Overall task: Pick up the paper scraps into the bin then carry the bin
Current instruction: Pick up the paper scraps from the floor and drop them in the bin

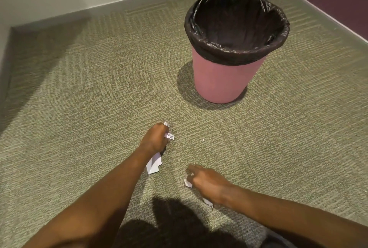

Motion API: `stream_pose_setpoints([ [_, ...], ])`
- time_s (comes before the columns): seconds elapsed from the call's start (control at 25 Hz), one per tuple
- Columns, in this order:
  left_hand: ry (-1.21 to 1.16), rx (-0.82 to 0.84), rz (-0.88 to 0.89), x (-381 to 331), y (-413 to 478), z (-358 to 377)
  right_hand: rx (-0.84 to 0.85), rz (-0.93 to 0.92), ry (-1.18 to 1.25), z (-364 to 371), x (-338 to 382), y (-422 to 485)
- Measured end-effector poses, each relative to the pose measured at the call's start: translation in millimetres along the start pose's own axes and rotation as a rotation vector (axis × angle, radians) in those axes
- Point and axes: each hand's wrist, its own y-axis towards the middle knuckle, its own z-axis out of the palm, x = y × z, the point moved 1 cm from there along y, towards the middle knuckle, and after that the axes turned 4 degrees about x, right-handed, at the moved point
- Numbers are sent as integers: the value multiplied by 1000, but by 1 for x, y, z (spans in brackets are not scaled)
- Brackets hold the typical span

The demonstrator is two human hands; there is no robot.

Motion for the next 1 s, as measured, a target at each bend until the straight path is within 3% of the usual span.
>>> stream_pose_setpoints([
  [0.12,-272,-60,-100,-3,1,-7,-185,143,327,-31,-5,-10],
  [0.24,-572,-140,-43,-22,2,-41,-324,181,516,-83,-4,-9],
  [0.48,-1143,-231,143,-106,-2,-135,-890,62,448,-227,3,-23],
  [0.56,-1239,-249,197,-136,4,-164,-1078,104,434,-276,-6,-33],
  [0.68,-1201,-279,253,-182,21,-205,-1215,207,384,-333,-29,-40],
  [0.8,-1009,-345,227,-219,41,-236,-1257,285,311,-364,-50,-36],
  [1.0,-849,-187,187,-245,63,-254,-1221,386,267,-379,-74,-24],
])
